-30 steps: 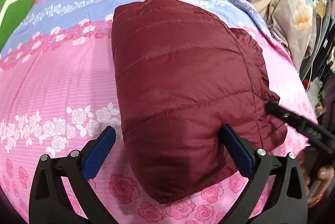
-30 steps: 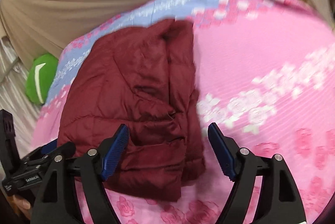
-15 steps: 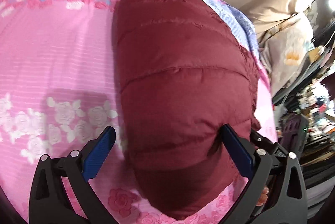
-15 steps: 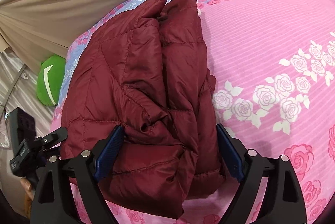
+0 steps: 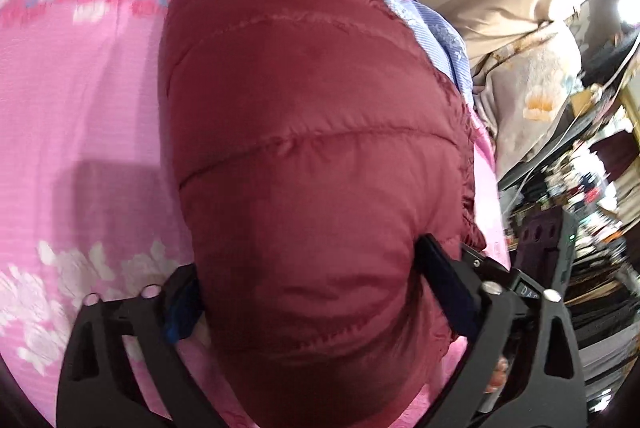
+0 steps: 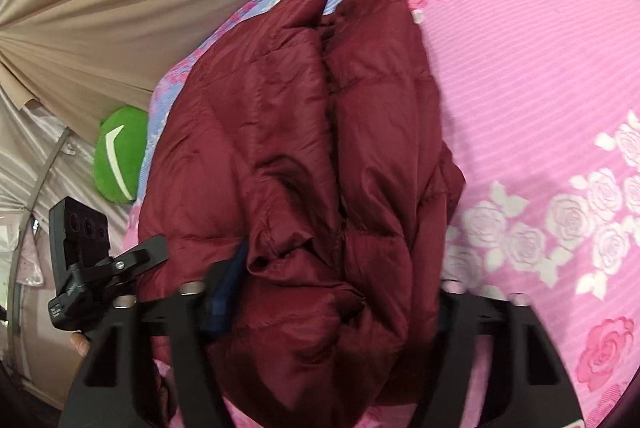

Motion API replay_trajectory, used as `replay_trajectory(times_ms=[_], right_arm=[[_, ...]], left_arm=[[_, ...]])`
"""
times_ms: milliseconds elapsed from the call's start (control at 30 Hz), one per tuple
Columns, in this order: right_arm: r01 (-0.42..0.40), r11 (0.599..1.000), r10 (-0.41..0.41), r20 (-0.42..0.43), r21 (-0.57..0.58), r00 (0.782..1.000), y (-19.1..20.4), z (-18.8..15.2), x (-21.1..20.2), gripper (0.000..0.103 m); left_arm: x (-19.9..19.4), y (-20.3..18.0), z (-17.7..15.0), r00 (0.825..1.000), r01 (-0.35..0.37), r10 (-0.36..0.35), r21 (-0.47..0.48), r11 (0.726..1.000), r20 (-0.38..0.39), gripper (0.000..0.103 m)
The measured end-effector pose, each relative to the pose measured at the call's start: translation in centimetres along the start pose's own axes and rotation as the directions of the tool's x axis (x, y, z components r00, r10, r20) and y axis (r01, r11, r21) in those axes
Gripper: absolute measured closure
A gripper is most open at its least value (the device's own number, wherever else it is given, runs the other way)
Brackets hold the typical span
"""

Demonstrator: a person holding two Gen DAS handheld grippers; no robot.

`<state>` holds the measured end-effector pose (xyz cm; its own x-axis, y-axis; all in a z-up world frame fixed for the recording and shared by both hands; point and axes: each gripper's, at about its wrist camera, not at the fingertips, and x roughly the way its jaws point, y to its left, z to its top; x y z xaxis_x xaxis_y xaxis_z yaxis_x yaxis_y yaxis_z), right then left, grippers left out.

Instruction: Fold large clothes

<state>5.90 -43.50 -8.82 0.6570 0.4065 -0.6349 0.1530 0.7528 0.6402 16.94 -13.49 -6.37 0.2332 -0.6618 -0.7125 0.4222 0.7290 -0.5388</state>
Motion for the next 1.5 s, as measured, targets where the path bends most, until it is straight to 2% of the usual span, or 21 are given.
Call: replay_trajectory(times_ms=[33, 100, 167, 267, 367, 467, 567, 733, 833, 867, 933, 1000, 1033, 1133, 1233, 1300, 1433, 1500], right_arm=[[-0.001, 1.0, 0.001, 0.011, -0.02, 1.0, 0.4, 0.0, -0.3, 0.061], [0.001, 0.999, 0.001, 0.04, -0.045, 0.999, 1.3, -0.2, -1.0, 0.076], [0.017, 0.997, -0.011, 0.08, -0.076, 0.997, 2.6, -0.5, -2.0, 0.08], [0.042, 0.994, -0.028, 0.132, -0.1, 0.991, 4.3, -0.8, -3.3, 0.084], [0.073, 0.988, -0.044, 0.201, -0.136, 0.979, 6.1, -1.2, -5.1, 0.084], [0.095, 0.979, -0.039, 0.288, -0.181, 0.957, 8.4, -1.4, -7.7, 0.084], [0.105, 0.969, -0.013, 0.376, -0.226, 0.927, 10.9, -1.2, -10.3, 0.084], [0.1, 0.935, 0.097, 0.516, -0.341, 0.851, 16.5, 0.2, -14.1, 0.084], [0.076, 0.908, 0.187, 0.562, -0.412, 0.806, 19.2, 1.3, -15.4, 0.084], [0.07, 0.892, 0.227, 0.577, -0.446, 0.784, 20.5, 1.7, -15.7, 0.084], [0.042, 0.868, 0.294, 0.581, -0.495, 0.759, 22.4, 2.7, -15.5, 0.084], [0.024, 0.851, 0.333, 0.575, -0.524, 0.747, 23.9, 3.7, -14.7, 0.084], [0.006, 0.842, 0.355, 0.562, -0.54, 0.747, 24.7, 4.4, -13.9, 0.084], [-0.037, 0.833, 0.382, 0.524, -0.553, 0.761, 26.5, 7.1, -10.3, 0.084], [-0.072, 0.839, 0.381, 0.488, -0.539, 0.785, 27.2, 8.9, -6.4, 0.084], [-0.085, 0.849, 0.362, 0.457, -0.521, 0.813, 27.4, 10.1, -2.7, 0.084], [-0.101, 0.887, 0.286, 0.364, -0.45, 0.886, 25.9, 11.9, 5.6, 0.084], [-0.104, 0.904, 0.25, 0.317, -0.414, 0.915, 24.8, 12.0, 9.1, 0.084]], left_arm=[[-0.3, -0.5, 0.2, 1.0, -0.012, 0.012, 0.032, 0.999, 0.011, 0.022], [-0.9, -1.2, 0.7, 0.999, -0.02, 0.018, 0.074, 0.997, 0.027, 0.035], [-1.7, -2.0, 1.2, 0.999, -0.01, 0.005, 0.12, 0.993, 0.042, 0.044], [-3.0, -3.5, 1.9, 0.998, 0.012, -0.024, 0.19, 0.982, 0.062, 0.053], [-4.4, -5.2, 2.4, 0.995, 0.033, -0.056, 0.26, 0.965, 0.08, 0.057], [-6.9, -7.3, 3.0, 0.987, 0.048, -0.096, 0.338, 0.94, 0.128, 0.058], [-10.3, -9.5, 3.8, 0.968, 0.05, -0.147, 0.421, 0.906, 0.201, 0.058], [-16.8, -12.3, 4.9, 0.91, 0.008, -0.225, 0.53, 0.848, 0.348, 0.058], [-20.9, -12.2, 5.9, 0.858, -0.018, -0.28, 0.571, 0.821, 0.431, 0.057], [-22.2, -11.8, 6.2, 0.838, -0.033, -0.296, 0.584, 0.811, 0.458, 0.056], [-23.9, -10.7, 6.8, 0.808, -0.051, -0.316, 0.593, 0.804, 0.498, 0.056], [-25.3, -9.0, 7.7, 0.78, -0.067, -0.326, 0.59, 0.805, 0.534, 0.056], [-25.8, -8.0, 8.3, 0.767, -0.083, -0.322, 0.583, 0.808, 0.555, 0.056], [-26.0, -5.2, 10.1, 0.755, -0.116, -0.296, 0.563, 0.819, 0.586, 0.055], [-25.7, -2.5, 11.7, 0.759, -0.142, -0.254, 0.533, 0.834, 0.6, 0.055], [-23.8, 0.1, 13.5, 0.774, -0.156, -0.212, 0.504, 0.85, 0.597, 0.055], [-19.9, 5.6, 16.0, 0.825, -0.149, -0.126, 0.427, 0.892, 0.551, 0.055], [-16.9, 9.2, 16.6, 0.857, -0.132, -0.085, 0.375, 0.918, 0.508, 0.055]])
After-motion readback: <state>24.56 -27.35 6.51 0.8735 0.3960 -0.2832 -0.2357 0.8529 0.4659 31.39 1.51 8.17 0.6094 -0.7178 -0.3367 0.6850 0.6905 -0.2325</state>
